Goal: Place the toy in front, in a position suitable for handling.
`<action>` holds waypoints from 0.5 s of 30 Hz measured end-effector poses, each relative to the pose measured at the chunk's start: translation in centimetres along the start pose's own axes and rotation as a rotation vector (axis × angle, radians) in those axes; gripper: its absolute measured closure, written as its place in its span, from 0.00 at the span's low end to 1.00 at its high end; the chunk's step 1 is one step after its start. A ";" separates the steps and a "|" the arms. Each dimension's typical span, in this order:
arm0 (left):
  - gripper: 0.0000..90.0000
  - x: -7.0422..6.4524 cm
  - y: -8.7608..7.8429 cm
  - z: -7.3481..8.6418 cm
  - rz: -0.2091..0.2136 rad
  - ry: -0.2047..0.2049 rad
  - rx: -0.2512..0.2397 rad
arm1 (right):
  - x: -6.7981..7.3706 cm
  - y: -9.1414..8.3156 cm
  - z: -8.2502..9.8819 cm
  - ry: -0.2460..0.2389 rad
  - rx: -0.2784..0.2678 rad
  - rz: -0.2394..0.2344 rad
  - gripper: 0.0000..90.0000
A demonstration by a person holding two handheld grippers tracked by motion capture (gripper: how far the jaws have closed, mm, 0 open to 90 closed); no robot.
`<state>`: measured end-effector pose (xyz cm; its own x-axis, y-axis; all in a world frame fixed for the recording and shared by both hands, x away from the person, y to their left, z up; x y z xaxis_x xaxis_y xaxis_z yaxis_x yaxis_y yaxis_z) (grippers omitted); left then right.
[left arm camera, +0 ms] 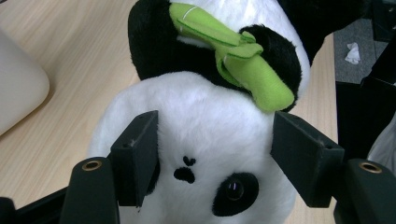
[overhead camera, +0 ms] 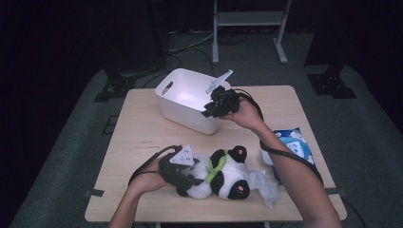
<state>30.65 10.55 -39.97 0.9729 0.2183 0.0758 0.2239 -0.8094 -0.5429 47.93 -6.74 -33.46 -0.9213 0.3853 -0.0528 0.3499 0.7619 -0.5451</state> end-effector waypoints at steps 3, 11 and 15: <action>0.36 0.0 -0.1 0.1 0.006 0.002 -0.002 | -0.2 0.3 0.2 0.000 0.002 0.001 0.72; 0.36 0.1 -0.1 0.1 0.009 -0.003 -0.004 | -0.1 1.1 0.5 -0.027 0.037 0.005 0.79; 0.36 0.0 -0.1 0.1 0.007 -0.012 -0.010 | 0.1 0.8 0.8 -0.034 0.028 0.003 0.91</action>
<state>30.66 10.72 -39.98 0.9738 0.2189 0.0623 0.2178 -0.8165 -0.5347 47.97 -6.51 -34.56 -0.9256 0.3695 -0.0824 0.3483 0.7458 -0.5679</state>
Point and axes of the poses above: each handheld gripper's, and its own axes: y roughly forward along the jaws, z roughly out of its underside, x roughly to its left, the point moved 2 cm from there along y, roughly forward along the jaws, and after that the axes turned 13 degrees about -x, right-handed, at the moved point
